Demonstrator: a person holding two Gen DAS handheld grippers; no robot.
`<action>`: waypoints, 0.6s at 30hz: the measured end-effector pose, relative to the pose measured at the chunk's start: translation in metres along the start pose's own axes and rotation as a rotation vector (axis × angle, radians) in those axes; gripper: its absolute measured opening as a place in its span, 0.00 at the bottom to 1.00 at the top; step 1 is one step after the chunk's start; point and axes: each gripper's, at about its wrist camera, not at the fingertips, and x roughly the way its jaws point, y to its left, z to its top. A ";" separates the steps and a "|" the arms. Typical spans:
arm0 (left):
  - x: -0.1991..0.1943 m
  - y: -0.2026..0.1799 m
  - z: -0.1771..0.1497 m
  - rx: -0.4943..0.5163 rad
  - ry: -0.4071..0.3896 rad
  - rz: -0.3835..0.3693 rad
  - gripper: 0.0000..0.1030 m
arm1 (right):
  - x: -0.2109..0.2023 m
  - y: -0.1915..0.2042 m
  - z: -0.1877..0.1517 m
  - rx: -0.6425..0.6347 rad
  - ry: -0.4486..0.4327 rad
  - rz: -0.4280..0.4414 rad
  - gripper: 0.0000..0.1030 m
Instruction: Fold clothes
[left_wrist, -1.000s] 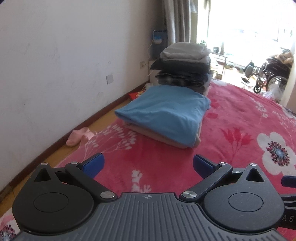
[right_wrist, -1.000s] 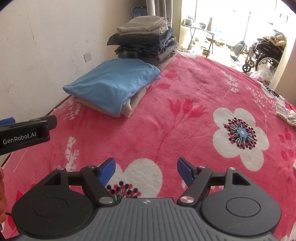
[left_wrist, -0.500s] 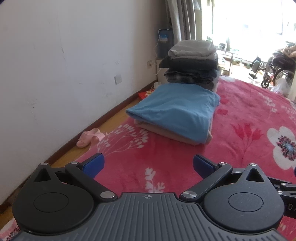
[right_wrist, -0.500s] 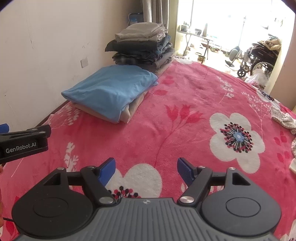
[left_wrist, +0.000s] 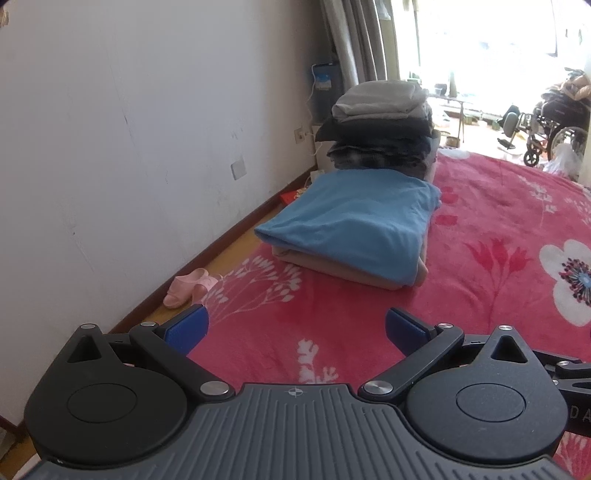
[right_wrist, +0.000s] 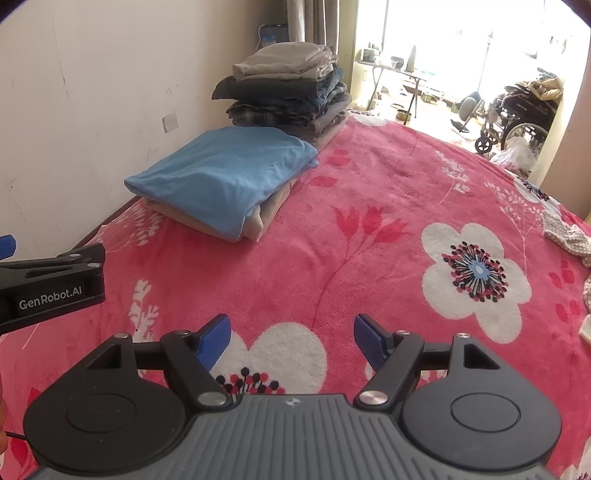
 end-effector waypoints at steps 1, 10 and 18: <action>0.000 0.000 0.000 0.000 0.000 0.000 1.00 | 0.000 0.000 0.000 -0.001 0.000 0.000 0.74; 0.000 0.000 0.000 0.002 0.003 0.000 1.00 | 0.001 0.003 -0.001 -0.007 0.003 0.002 0.74; -0.001 0.000 0.000 0.001 0.006 -0.001 1.00 | 0.002 0.004 -0.002 -0.007 0.011 0.003 0.74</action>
